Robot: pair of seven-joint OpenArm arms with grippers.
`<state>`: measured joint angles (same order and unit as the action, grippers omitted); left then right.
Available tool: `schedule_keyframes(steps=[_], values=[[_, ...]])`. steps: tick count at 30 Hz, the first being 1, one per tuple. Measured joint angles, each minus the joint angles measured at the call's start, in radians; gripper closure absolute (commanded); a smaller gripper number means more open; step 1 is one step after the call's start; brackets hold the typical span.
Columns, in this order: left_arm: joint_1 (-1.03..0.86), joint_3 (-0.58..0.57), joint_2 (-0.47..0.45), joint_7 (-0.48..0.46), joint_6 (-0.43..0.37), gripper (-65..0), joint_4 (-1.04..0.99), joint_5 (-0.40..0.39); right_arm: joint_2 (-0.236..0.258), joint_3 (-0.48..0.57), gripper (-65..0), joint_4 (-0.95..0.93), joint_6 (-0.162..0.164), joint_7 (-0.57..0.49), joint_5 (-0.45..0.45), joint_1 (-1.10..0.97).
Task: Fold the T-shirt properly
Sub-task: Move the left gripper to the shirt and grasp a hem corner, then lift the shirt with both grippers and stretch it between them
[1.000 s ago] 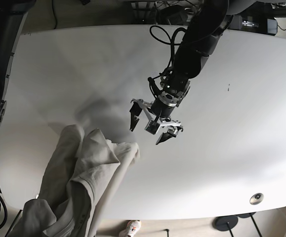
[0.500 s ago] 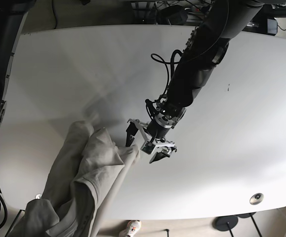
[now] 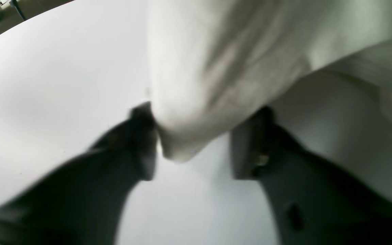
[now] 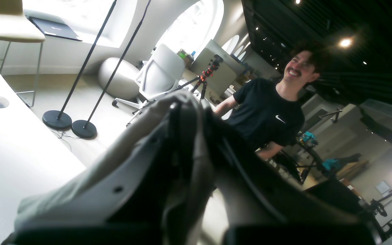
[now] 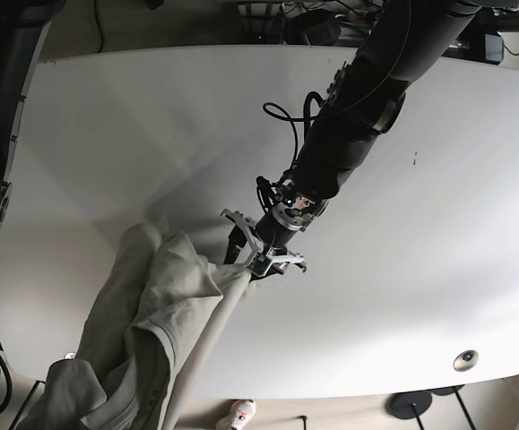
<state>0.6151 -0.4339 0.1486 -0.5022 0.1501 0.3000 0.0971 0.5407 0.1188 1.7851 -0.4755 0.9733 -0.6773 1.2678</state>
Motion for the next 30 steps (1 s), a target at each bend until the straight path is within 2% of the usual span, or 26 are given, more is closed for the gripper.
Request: schedule_keyframes(steps=[1, 2, 4, 8, 11, 13, 15, 16, 19, 22, 25, 27, 30], values=[[0.000, 0.002, 0.001, 0.000, 0.000, -2.4, 0.000, 0.000, 0.000, 0.000, -1.9, 0.000, 0.000, 0.000, 0.000, 0.000], [0.002, 0.002, 0.000, 0.003, 0.000, 0.0, 0.000, 0.000, 0.000, 0.000, -1.9, 0.000, 0.000, 0.000, 0.000, 0.000], [0.010, 0.002, 0.000, 0.062, 0.000, 0.0, 0.000, 0.000, 0.000, 0.000, -1.9, 0.000, 0.000, 0.000, 0.000, 0.000], [0.011, 0.012, 0.000, 0.070, 0.000, 0.0, 0.014, 0.000, -0.003, -0.027, -1.9, -0.001, -0.004, 0.000, 0.003, -0.002], [-0.019, 0.108, -0.015, 0.087, 0.005, 0.0, 0.147, 0.000, 0.030, -0.047, -1.9, -0.025, -0.004, -0.005, 0.003, 0.002], [-0.038, 0.135, -0.041, 0.106, 0.004, 0.0, 0.241, -0.001, 0.036, -0.053, -1.9, -0.064, -0.002, -0.003, 0.021, 0.003], [-0.066, 0.137, -0.093, 0.237, 0.006, 0.0, 0.381, 0.000, 0.035, -0.052, -1.9, -0.125, 0.000, -0.012, 0.018, 0.003], [-0.077, 0.138, -0.114, 0.262, 0.005, 0.0, 0.437, 0.000, 0.033, -0.051, -1.9, -0.158, -0.002, -0.035, 0.020, 0.001], [-0.095, 0.151, -0.161, 0.341, 0.001, 0.0, 0.611, -0.002, 0.042, -0.052, -1.9, -0.267, -0.002, -0.091, 0.109, 0.000], [-0.097, 0.219, -0.174, 0.434, 0.010, 0.0, 0.753, -0.001, 0.049, -0.052, -1.9, -0.396, 0.000, -0.177, 0.150, -0.002], [-0.091, 0.314, -0.188, 0.554, 0.104, 0.0, 0.892, 0.000, 0.045, -0.048, -1.9, -0.501, 0.000, -0.232, 0.179, -0.006], [-0.061, 0.376, -0.187, 0.635, 0.137, 0.0, 0.949, 0.000, 0.017, -0.047, -1.9, -0.564, 0.001, -0.291, 0.214, -0.002], [0.018, 0.460, -0.186, 0.721, 0.176, 0.0, 1.024, -0.001, -0.018, -0.045, -1.9, -0.613, -0.003, -0.320, 0.281, -0.010]])
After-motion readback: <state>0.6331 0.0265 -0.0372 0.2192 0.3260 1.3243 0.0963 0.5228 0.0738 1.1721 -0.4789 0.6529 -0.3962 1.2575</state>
